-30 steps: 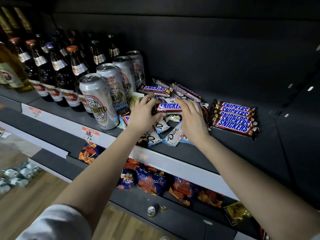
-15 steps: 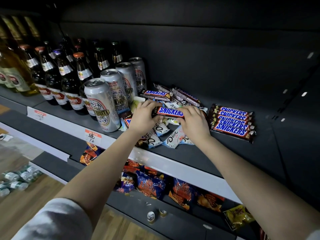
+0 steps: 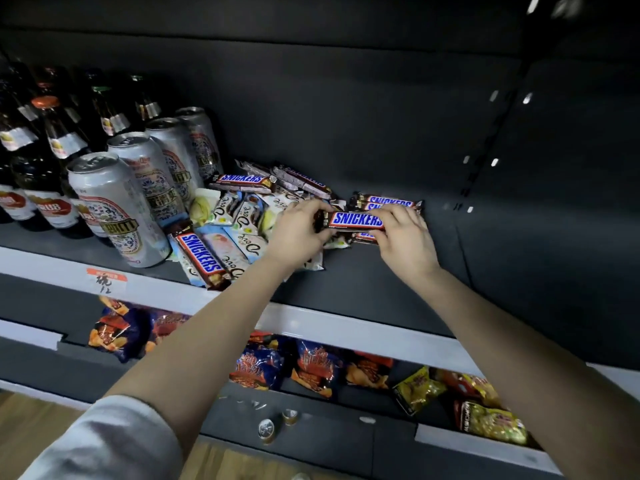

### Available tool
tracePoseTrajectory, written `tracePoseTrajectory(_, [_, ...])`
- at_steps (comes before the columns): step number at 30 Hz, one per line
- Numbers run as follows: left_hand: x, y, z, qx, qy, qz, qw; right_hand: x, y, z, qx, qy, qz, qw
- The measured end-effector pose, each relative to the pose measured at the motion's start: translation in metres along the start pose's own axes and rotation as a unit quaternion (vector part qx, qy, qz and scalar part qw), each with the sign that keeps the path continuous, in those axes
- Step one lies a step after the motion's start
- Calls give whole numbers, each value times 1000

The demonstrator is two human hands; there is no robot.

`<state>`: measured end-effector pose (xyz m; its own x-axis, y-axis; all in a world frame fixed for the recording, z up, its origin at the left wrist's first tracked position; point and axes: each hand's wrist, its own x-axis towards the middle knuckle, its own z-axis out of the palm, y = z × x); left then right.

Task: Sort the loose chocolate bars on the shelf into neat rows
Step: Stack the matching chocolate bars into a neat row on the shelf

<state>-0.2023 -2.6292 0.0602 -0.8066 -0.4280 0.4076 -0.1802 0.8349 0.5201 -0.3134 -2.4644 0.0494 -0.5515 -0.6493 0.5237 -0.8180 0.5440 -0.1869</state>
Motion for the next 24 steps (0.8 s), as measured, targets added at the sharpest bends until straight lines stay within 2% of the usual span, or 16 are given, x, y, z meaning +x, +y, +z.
tracePoseTrajectory(7, [-4, 22, 36, 41, -26, 18, 999, -31, 28, -15, -45, -22, 22, 998])
tracePoseTrajectory(16, [-11, 16, 49, 74, -15, 27, 997, -34, 31, -9, -30, -46, 69, 996])
tracePoseTrajectory(24, [-10, 15, 48, 93, -30, 36, 995, -36, 33, -9, -3, -47, 69, 997])
